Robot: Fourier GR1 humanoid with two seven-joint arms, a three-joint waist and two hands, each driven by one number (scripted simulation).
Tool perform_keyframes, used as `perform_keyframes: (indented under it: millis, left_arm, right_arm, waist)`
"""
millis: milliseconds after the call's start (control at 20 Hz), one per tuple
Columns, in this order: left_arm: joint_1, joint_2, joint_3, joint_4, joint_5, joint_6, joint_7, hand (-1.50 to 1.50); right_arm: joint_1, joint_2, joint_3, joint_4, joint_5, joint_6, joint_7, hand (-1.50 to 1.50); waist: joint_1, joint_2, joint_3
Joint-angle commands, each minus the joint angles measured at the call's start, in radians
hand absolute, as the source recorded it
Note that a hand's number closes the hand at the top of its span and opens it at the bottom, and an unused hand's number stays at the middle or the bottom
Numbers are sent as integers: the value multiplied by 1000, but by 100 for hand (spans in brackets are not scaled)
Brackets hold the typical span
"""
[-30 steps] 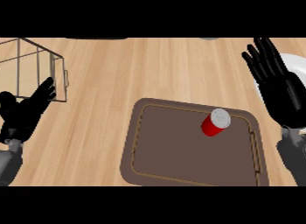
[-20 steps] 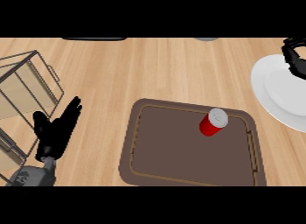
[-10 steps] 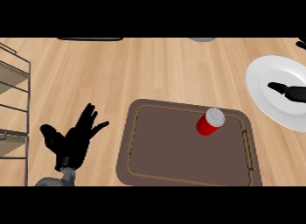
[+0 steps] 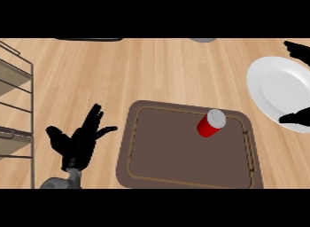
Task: Pick the can from the tray and place it in the plate
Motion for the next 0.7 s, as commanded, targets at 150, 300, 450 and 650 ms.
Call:
perform_keyframes:
  millis: [150, 300, 450, 650]
  left_arm:
    - [13, 104, 1, 45, -64, -19, 68, 0]
    - [42, 77, -20, 1, -92, 1, 87, 0]
    - [32, 73, -10, 37, -87, 18, 79, 0]
    - [8, 69, -13, 21, -85, 16, 90, 0]
  right_arm:
    - [-55, -47, 121, -128, 93, 58, 237, -150]
    - [-44, -21, 152, -191, 99, 56, 329, -150]
    - [-12, 14, 189, -258, 128, 23, 383, -150]
    - [-39, 61, 234, -243, 205, -10, 448, -150]
  waist:
    - [17, -10, 45]
    - [20, -13, 47]
    - [4, -15, 47]
    - [20, -8, 48]
